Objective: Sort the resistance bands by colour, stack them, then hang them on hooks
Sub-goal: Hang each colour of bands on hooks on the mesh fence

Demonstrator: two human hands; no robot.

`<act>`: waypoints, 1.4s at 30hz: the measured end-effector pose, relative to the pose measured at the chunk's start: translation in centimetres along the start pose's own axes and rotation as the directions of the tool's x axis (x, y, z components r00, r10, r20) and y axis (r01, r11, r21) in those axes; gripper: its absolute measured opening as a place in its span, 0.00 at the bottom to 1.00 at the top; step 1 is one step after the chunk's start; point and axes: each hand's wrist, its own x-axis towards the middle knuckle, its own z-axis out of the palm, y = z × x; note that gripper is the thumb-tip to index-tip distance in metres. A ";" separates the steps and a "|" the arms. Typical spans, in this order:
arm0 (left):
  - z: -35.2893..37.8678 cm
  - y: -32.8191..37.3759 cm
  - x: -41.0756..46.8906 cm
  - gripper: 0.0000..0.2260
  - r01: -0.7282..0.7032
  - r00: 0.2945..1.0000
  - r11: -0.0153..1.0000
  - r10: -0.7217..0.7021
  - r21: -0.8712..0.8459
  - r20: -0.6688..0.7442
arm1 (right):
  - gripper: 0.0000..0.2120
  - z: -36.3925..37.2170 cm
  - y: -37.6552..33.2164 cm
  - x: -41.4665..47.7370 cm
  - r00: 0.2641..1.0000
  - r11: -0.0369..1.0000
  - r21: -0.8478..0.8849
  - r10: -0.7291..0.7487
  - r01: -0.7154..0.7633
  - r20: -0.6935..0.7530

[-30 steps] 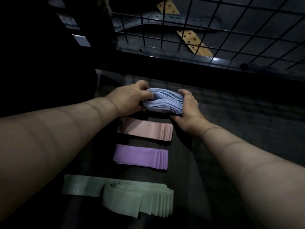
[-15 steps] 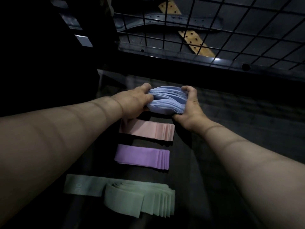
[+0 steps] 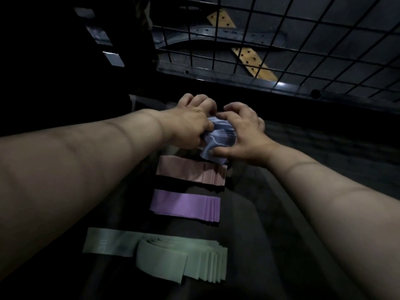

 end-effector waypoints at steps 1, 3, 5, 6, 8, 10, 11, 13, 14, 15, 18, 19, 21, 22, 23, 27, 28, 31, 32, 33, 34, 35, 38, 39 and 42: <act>-0.5 0.1 0.1 0.18 0.015 1.000 1.000 -0.015 -0.004 0.012 | 0.42 -0.7 -0.3 0.0 0.999 1.000 -0.013 -0.008 0.008 0.036; -1.6 0.3 0.3 0.19 0.042 0.998 0.999 -0.042 -0.009 0.039 | 0.39 -1.9 -0.6 -0.2 0.991 1.000 0.005 0.003 -0.004 0.131; -2.9 0.5 0.4 0.19 0.045 0.997 0.999 -0.044 -0.014 0.068 | 0.36 -3.2 -0.8 -0.3 0.985 0.999 0.024 -0.028 0.024 0.172; -3.6 0.6 0.4 0.19 0.045 0.996 0.999 -0.043 -0.025 0.079 | 0.35 -3.8 -0.9 -0.2 0.985 0.998 0.005 -0.062 0.062 0.162; -5.0 0.6 0.3 0.20 0.050 0.995 0.997 -0.045 -0.051 0.085 | 0.31 -4.9 -1.2 0.1 0.983 0.990 -0.052 -0.120 0.128 0.138; -6.5 0.6 0.1 0.20 0.052 0.995 0.997 -0.047 -0.063 0.083 | 0.25 -6.4 -1.7 0.3 0.979 0.986 -0.066 -0.145 0.156 0.142; -7.4 0.6 -0.1 0.19 0.062 0.994 0.995 -0.054 -0.082 0.091 | 0.22 -7.4 -2.1 0.4 0.977 0.984 -0.072 -0.152 0.164 0.149; -9.4 0.7 -0.7 0.14 0.097 0.988 0.981 -0.075 -0.170 0.136 | 0.20 -9.8 -3.4 0.5 0.969 0.983 -0.078 -0.148 0.166 0.197; -10.3 0.7 -1.1 0.15 0.116 0.985 0.968 -0.082 -0.222 0.153 | 0.22 -11.0 -4.2 0.4 0.961 0.988 -0.056 -0.127 0.145 0.245; -11.3 0.7 -1.6 0.16 0.137 0.982 0.942 -0.089 -0.306 0.164 | 0.24 -12.2 -5.0 0.4 0.951 0.993 -0.009 -0.107 0.114 0.290; -14.0 1.1 -3.9 0.16 0.163 0.985 0.598 -0.058 -0.785 0.160 | 0.27 -15.2 -7.2 -0.7 0.940 0.963 0.268 -0.075 -0.019 0.334; -15.0 1.3 -4.9 0.16 0.177 0.983 0.480 -0.050 -0.859 0.174 | 0.23 -16.2 -7.8 -1.2 0.941 0.929 0.368 -0.081 -0.048 0.329; -17.2 1.7 -6.8 0.12 0.150 0.988 0.388 -0.020 -0.909 0.154 | 0.13 -18.2 -9.1 -2.2 0.952 0.864 0.496 -0.074 -0.088 0.298; -18.2 2.0 -7.7 0.12 0.114 0.993 0.362 -0.005 -0.925 0.120 | 0.12 -19.2 -9.9 -2.8 0.957 0.829 0.549 -0.061 -0.110 0.283; -19.2 2.3 -8.5 0.12 0.070 0.997 0.322 0.002 -0.944 0.074 | 0.11 -20.2 -10.6 -3.5 0.961 0.789 0.600 -0.049 -0.130 0.273; -22.7 3.3 -12.2 0.29 -0.121 0.990 0.184 -0.050 -0.975 -0.132 | 0.22 -24.4 -13.5 -7.0 0.931 0.542 0.808 -0.118 -0.230 0.344; -23.8 3.8 -13.3 0.34 -0.129 0.989 0.214 -0.045 -0.968 -0.142 | 0.24 -25.4 -14.4 -8.0 0.925 0.497 0.830 -0.129 -0.252 0.359; -26.9 6.2 -15.8 0.32 -0.116 0.981 0.444 -0.089 -0.889 -0.173 | 0.27 -27.7 -16.7 -10.9 0.927 0.420 0.864 -0.117 -0.278 0.355; -27.9 6.9 -16.6 0.27 -0.142 0.968 0.474 -0.115 -0.869 -0.221 | 0.28 -28.4 -17.4 -11.8 0.932 0.406 0.874 -0.119 -0.268 0.341; -29.0 7.8 -17.4 0.21 -0.172 0.955 0.457 -0.140 -0.873 -0.261 | 0.29 -29.1 -18.1 -12.7 0.940 0.396 0.883 -0.120 -0.250 0.320; -30.1 8.7 -18.3 0.16 -0.206 0.943 0.419 -0.155 -0.884 -0.294 | 0.29 -29.8 -18.8 -13.6 0.949 0.392 0.890 -0.111 -0.231 0.295; -31.2 9.4 -19.2 0.13 -0.240 0.932 0.375 -0.168 -0.895 -0.321 | 0.28 -30.5 -19.6 -14.5 0.960 0.389 0.897 -0.094 -0.209 0.264; -34.3 12.0 -21.6 0.10 -0.322 0.894 0.273 -0.227 -0.906 -0.386 | 0.24 -32.6 -21.9 -17.4 0.980 0.386 0.915 -0.105 -0.115 0.168; -35.2 12.9 -22.2 0.11 -0.336 0.880 0.269 -0.252 -0.903 -0.403 | 0.24 -33.1 -22.5 -18.4 0.980 0.397 0.914 -0.137 -0.083 0.148; -37.8 15.1 -24.1 0.19 -0.335 0.856 0.328 -0.287 -0.883 -0.431 | 0.21 -35.1 -24.4 -21.6 0.979 0.426 0.904 -0.175 -0.017 0.101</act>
